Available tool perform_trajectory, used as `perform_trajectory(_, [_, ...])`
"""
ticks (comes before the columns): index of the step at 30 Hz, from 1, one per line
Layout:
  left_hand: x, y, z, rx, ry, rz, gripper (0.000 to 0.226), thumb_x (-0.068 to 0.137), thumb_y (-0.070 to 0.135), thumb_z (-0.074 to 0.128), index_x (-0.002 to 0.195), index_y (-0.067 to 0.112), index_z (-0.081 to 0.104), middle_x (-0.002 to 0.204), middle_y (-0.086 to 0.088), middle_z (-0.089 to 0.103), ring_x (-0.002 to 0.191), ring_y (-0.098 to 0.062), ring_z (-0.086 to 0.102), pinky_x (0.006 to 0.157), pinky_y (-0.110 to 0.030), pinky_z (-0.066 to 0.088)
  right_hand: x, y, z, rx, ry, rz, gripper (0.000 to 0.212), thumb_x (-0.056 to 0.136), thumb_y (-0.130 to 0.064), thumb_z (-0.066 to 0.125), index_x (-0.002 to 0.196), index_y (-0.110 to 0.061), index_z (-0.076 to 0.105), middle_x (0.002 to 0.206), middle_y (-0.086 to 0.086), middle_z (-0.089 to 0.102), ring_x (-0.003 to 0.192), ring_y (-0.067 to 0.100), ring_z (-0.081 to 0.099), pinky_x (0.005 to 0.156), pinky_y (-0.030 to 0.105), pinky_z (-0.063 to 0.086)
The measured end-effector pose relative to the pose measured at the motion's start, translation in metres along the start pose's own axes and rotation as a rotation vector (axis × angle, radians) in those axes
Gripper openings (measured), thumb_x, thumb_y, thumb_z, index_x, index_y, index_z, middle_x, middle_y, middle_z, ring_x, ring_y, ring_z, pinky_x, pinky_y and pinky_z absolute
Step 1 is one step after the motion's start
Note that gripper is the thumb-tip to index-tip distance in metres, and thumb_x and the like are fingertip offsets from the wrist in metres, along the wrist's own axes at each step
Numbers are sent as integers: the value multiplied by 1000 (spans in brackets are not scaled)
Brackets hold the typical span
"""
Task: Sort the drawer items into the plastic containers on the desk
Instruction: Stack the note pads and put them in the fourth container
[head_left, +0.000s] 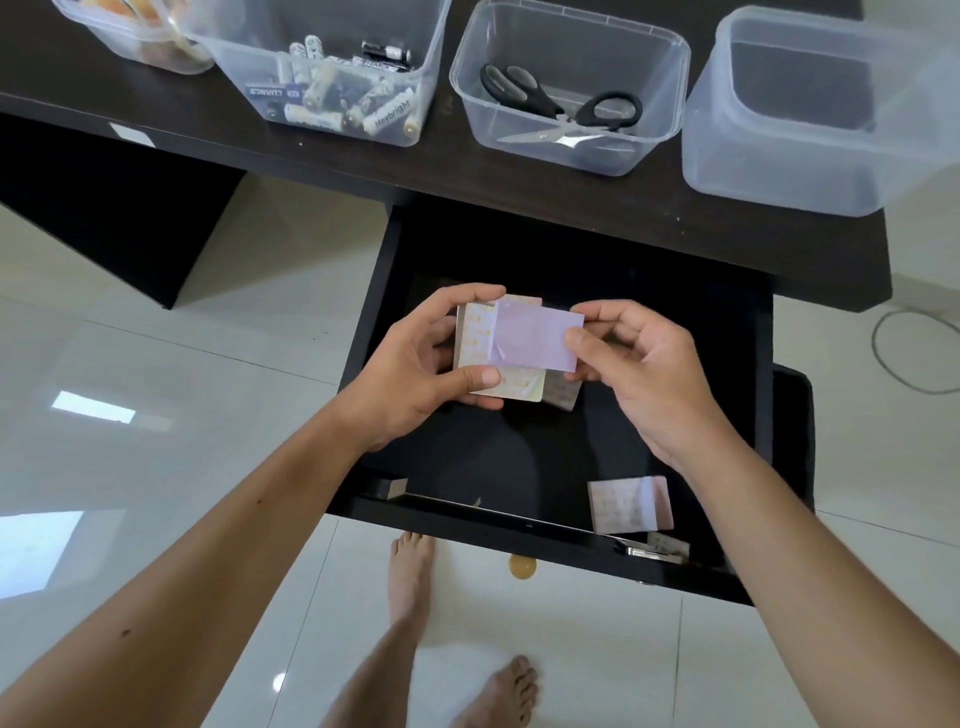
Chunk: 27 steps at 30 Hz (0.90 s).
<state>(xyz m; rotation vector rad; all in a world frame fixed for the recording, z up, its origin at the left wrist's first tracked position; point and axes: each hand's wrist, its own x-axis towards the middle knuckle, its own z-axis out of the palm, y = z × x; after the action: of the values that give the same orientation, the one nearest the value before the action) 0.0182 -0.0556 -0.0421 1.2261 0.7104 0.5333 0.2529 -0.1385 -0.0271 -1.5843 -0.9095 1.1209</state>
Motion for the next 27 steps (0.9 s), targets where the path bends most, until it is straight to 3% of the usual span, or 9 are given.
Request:
perform_trajectory(4, [0,-1,2,16,7,5,76,87,-12,75,148,24,48,142,-10,58,128,-29,65,82,-48,66,1,-3,9,-47,-18,-35,18,97,-10,75,114,-17,75,98,6,79,81,21,77,80,35,63])
perform_trajectory(11, [3,-4,3,44,45,17,62,88,-11,75,132,28,55,141,-7,55,128,-30,63,81,-50,66,0,-1,13,-210,8,-36,24,95,-30,78,119,-28,76,96,0,78,88,15,76,89,38,64])
perform_trajectory(14, [4,-5,4,52,72,22,62,89,-13,73,133,27,54,141,-5,55,129,-30,62,81,-47,66,0,17,-1,-490,15,-42,34,92,-32,81,125,-29,74,104,-8,69,93,7,67,88,30,60])
perform_trajectory(16, [5,-6,3,59,79,19,62,90,-14,72,134,25,53,141,-6,54,129,-28,62,81,-46,66,0,32,-4,-706,-16,-22,53,87,-33,85,136,-26,68,112,-7,56,96,6,59,88,24,53])
perform_trajectory(18, [6,-7,3,73,84,17,62,90,-14,71,135,25,53,143,-6,53,130,-29,61,81,-44,66,0,43,-4,-795,-37,-1,63,84,-35,88,142,-23,65,119,-4,49,104,12,57,96,30,52])
perform_trajectory(19, [6,-8,3,80,86,16,62,90,-14,71,134,26,53,143,-6,53,130,-30,61,81,-44,66,0,45,-3,-793,-32,-10,61,83,-34,90,139,-23,67,120,-4,48,105,13,56,96,32,52])
perform_trajectory(24, [7,-10,3,93,91,4,61,89,-13,73,130,29,56,143,-4,54,131,-32,60,81,-49,66,0,39,-5,-677,21,10,41,82,-20,90,113,-27,65,107,-9,64,84,-3,58,67,7,40])
perform_trajectory(26, [7,-10,3,92,92,2,62,89,-13,73,129,31,56,144,-3,54,132,-32,60,81,-50,66,-2,36,-11,-561,58,45,33,89,-14,83,110,-30,62,101,-9,69,80,-2,63,66,10,47])
perform_trajectory(27, [7,-11,3,90,94,-1,63,89,-13,74,129,32,57,144,-3,54,132,-32,60,81,-50,66,-3,34,-13,-487,92,52,30,92,-13,79,110,-32,63,101,-7,71,81,1,65,70,18,52])
